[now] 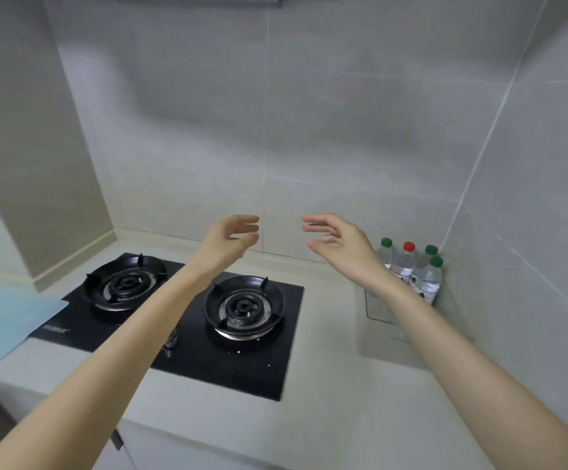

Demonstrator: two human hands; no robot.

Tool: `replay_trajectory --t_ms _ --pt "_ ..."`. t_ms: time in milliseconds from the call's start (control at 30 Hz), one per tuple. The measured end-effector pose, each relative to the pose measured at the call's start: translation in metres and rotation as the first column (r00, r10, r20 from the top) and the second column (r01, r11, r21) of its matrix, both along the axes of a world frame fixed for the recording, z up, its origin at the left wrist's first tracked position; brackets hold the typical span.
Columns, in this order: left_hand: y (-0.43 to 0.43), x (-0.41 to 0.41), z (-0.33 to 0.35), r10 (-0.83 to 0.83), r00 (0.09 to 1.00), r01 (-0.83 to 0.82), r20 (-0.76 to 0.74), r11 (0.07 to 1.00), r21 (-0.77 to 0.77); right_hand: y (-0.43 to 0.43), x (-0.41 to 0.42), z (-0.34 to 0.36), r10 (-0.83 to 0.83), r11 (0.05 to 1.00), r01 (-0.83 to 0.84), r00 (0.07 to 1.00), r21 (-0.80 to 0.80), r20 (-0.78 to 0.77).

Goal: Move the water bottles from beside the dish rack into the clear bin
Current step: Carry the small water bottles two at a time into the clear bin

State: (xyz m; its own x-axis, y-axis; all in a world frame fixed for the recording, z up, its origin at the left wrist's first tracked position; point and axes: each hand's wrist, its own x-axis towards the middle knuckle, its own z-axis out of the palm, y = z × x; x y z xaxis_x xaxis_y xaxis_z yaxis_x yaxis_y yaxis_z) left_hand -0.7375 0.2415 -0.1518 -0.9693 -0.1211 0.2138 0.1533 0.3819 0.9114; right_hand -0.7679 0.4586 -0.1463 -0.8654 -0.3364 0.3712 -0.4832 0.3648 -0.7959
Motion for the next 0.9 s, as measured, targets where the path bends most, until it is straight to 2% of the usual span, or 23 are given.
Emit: replay_trajectory --t_ms 233,500,667,900 --pt "-0.048 0.101 0.005 0.139 0.99 -0.139 0.005 0.99 0.004 -0.052 0.067 0.001 0.165 0.986 -0.165 0.986 0.006 0.002" --pt "-0.122 0.225 0.012 0.385 0.923 -0.384 -0.016 0.923 0.028 -0.14 0.14 0.009 0.387 0.922 -0.387 0.922 0.008 0.012" --pt "-0.192 0.313 0.009 0.546 0.838 -0.545 -0.01 0.838 0.034 -0.232 0.193 0.013 0.563 0.825 -0.563 0.826 0.054 0.005" --pt "-0.294 0.439 0.003 0.738 0.675 -0.738 0.008 0.675 0.0 -0.374 0.276 0.016 0.748 0.661 -0.741 0.664 0.116 -0.014"
